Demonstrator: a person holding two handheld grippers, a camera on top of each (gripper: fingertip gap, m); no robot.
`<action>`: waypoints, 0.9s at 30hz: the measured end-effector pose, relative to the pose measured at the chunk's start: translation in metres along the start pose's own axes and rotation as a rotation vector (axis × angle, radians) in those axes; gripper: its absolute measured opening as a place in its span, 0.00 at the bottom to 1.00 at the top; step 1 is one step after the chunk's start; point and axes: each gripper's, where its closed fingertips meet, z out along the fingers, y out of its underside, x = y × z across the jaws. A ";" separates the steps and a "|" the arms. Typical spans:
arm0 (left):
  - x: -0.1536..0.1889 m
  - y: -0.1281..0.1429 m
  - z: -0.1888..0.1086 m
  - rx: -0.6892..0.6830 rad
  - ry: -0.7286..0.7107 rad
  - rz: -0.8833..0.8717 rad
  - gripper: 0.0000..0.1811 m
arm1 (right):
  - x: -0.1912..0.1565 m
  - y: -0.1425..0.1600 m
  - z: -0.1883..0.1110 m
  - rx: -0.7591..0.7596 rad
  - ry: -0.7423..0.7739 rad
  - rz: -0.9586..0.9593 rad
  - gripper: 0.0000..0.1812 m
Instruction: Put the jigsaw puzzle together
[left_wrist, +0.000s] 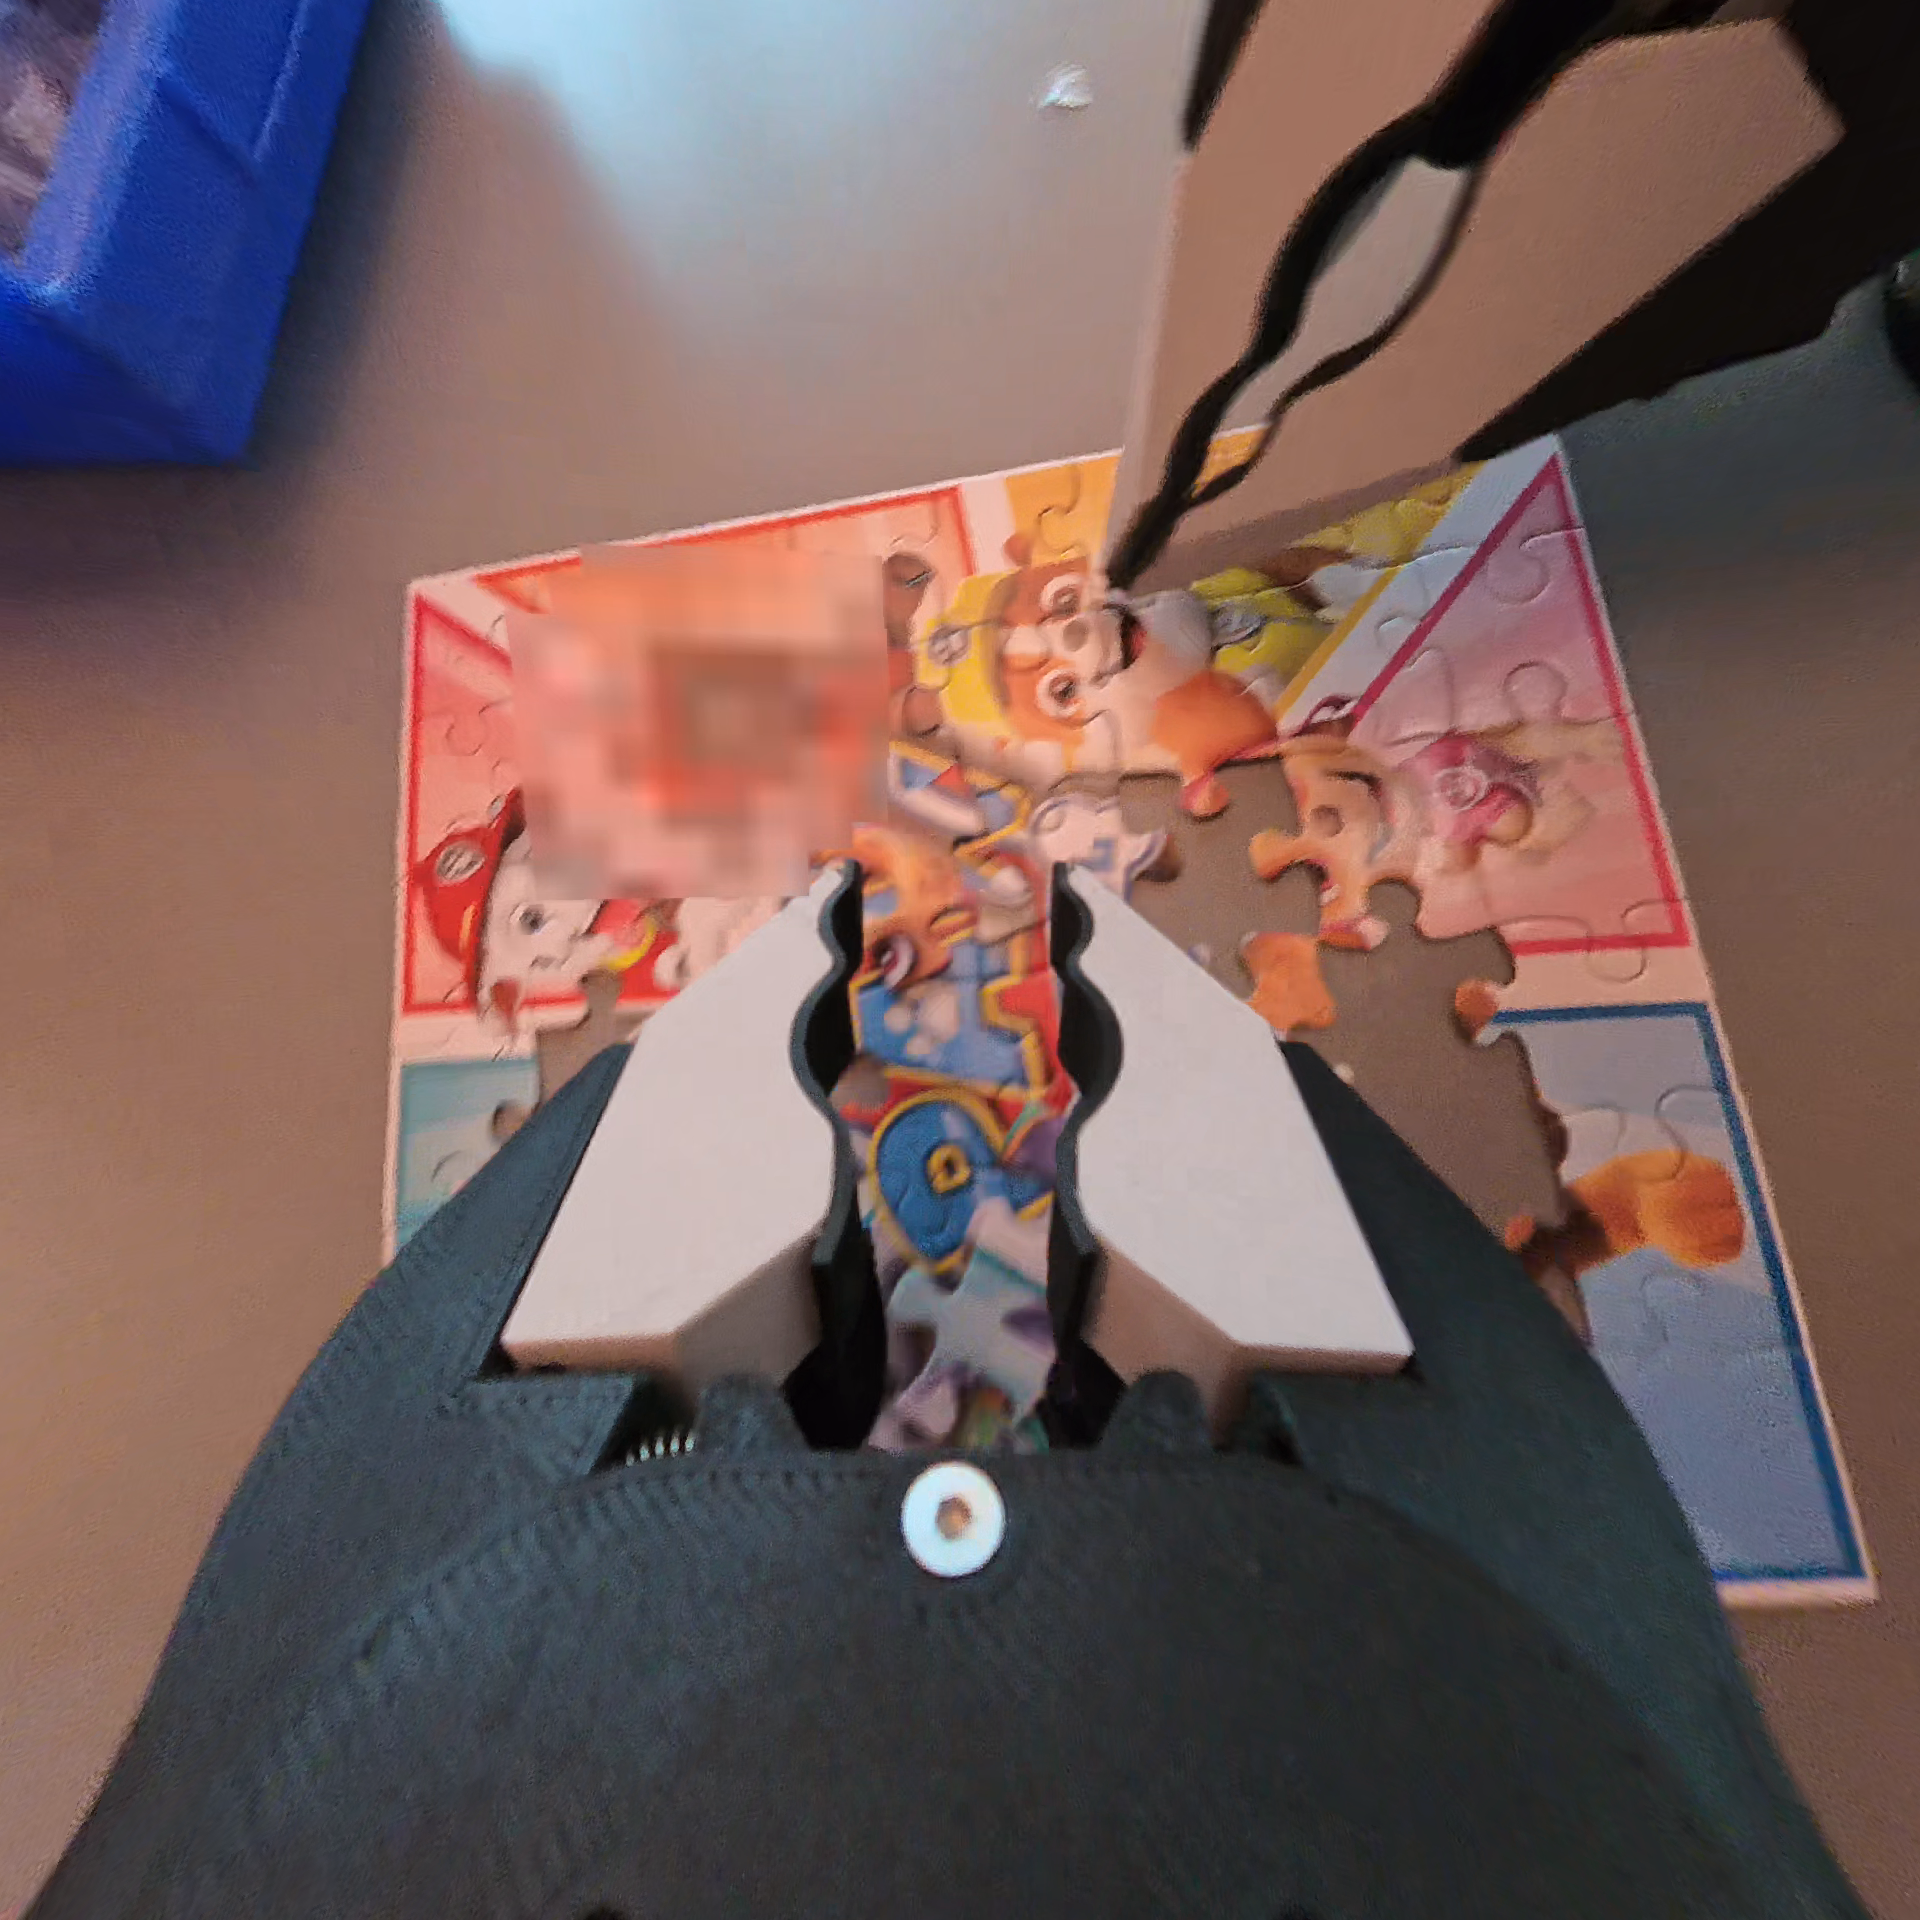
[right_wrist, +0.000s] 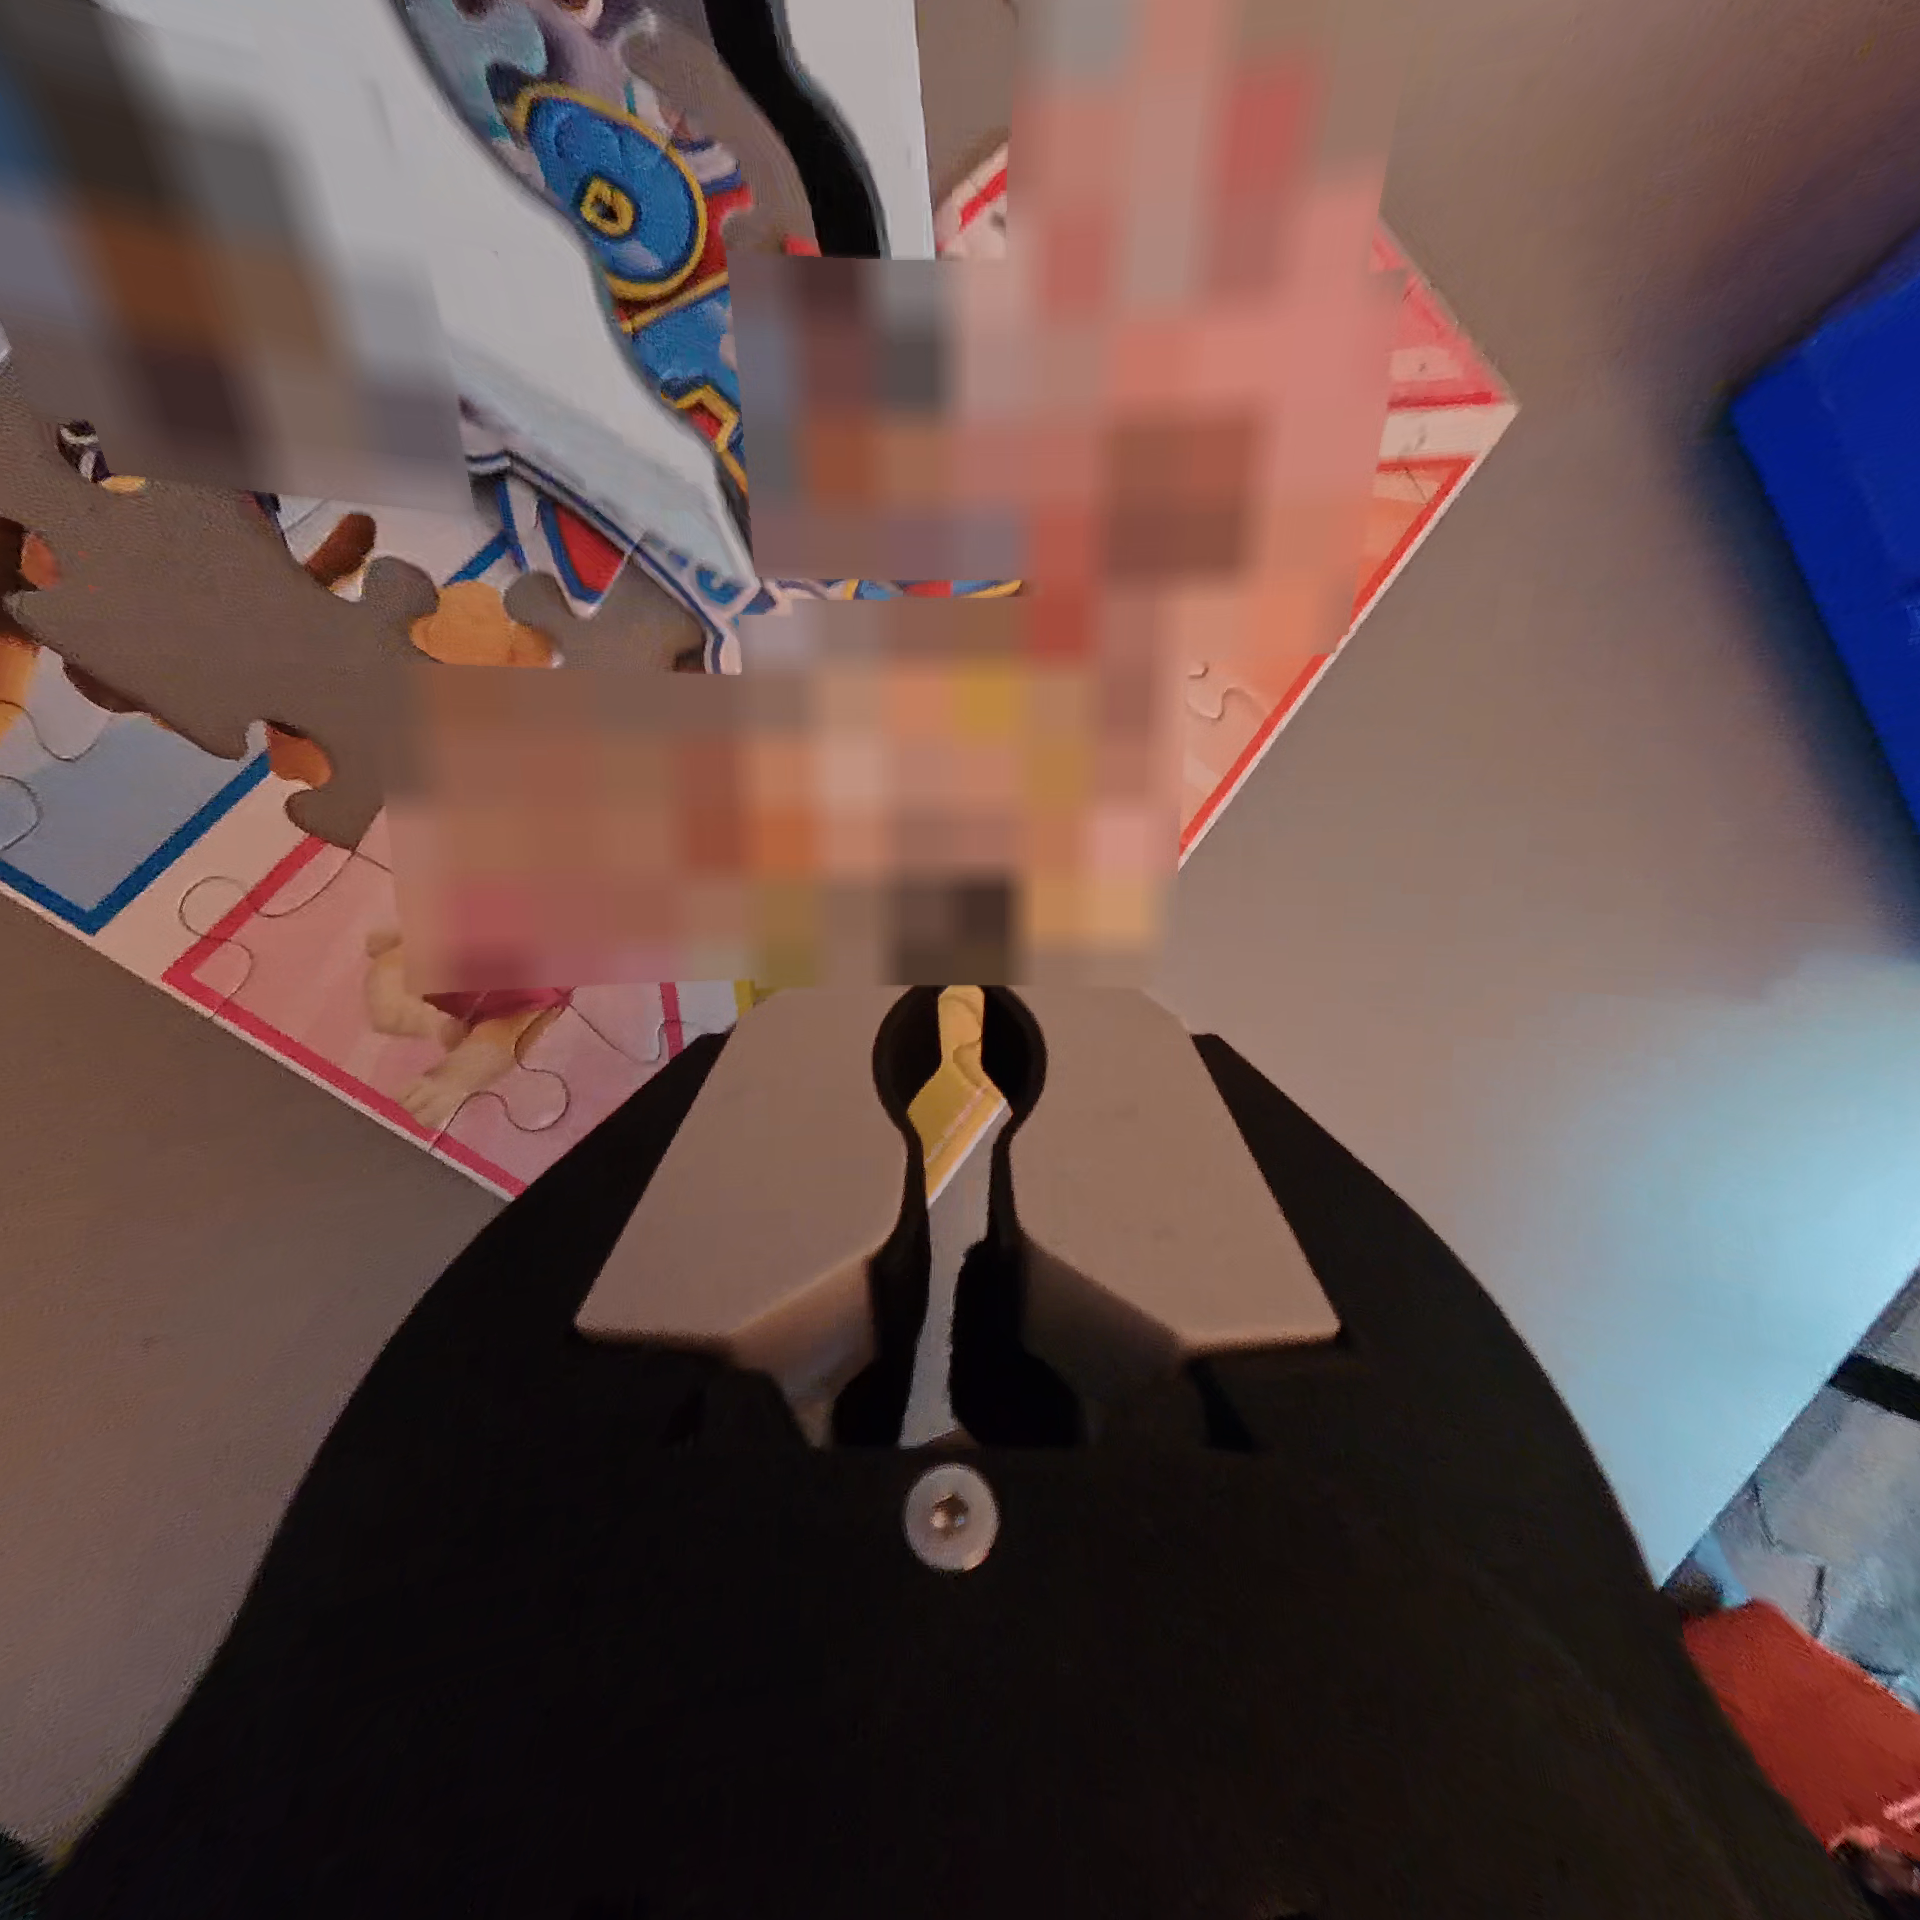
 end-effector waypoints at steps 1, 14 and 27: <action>-0.005 0.004 -0.008 -0.003 0.009 -0.025 0.19 | -0.004 -0.002 0.001 0.012 -0.020 -0.005 0.00; 0.024 0.061 -0.045 -0.068 0.160 -0.028 0.19 | -0.010 -0.004 -0.027 0.161 -0.018 0.100 0.04; 0.012 0.078 -0.059 -0.087 0.148 -0.044 0.12 | -0.061 -0.007 -0.018 0.190 -0.164 0.206 0.07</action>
